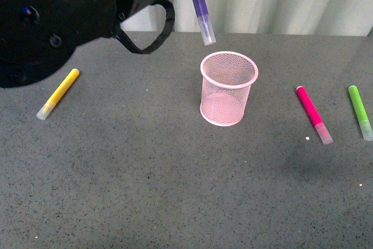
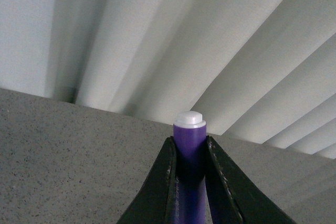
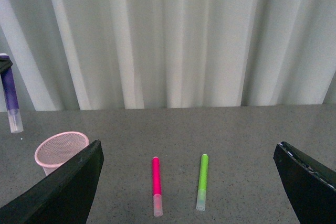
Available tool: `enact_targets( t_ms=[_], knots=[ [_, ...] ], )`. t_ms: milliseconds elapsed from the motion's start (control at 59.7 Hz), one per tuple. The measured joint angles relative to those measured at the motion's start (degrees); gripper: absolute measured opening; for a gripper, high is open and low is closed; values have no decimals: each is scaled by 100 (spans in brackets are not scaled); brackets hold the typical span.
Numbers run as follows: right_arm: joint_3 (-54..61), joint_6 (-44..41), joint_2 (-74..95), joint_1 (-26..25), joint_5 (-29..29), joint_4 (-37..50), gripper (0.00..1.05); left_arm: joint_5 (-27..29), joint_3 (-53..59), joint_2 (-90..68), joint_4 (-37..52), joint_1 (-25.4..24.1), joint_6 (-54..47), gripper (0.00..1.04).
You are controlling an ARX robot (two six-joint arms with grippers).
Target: Insert purple and pink pens into pink cup
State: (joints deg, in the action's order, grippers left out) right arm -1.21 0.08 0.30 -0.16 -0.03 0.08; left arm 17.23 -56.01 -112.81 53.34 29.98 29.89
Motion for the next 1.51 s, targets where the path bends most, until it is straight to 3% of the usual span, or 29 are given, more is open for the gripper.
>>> enact_targets(
  t_ms=[318,603,938,1307,1508],
  knots=[
    [0,0,0,0,0,0,98,345,-280,-675,468,407,483,12],
    [0,2,0,0,0,0,98,317,-697,-1196,850,645,492,12],
    [0,2,0,0,2,0,98,-15,-1161,-1880,1357,560,271,12],
    [0,0,0,0,2,0,98,-527,-1276,-2177,1626,131,-155,12],
    [0,0,0,0,0,0,98,-546,-1169,-2177,1792,9,-238,12]
  ],
)
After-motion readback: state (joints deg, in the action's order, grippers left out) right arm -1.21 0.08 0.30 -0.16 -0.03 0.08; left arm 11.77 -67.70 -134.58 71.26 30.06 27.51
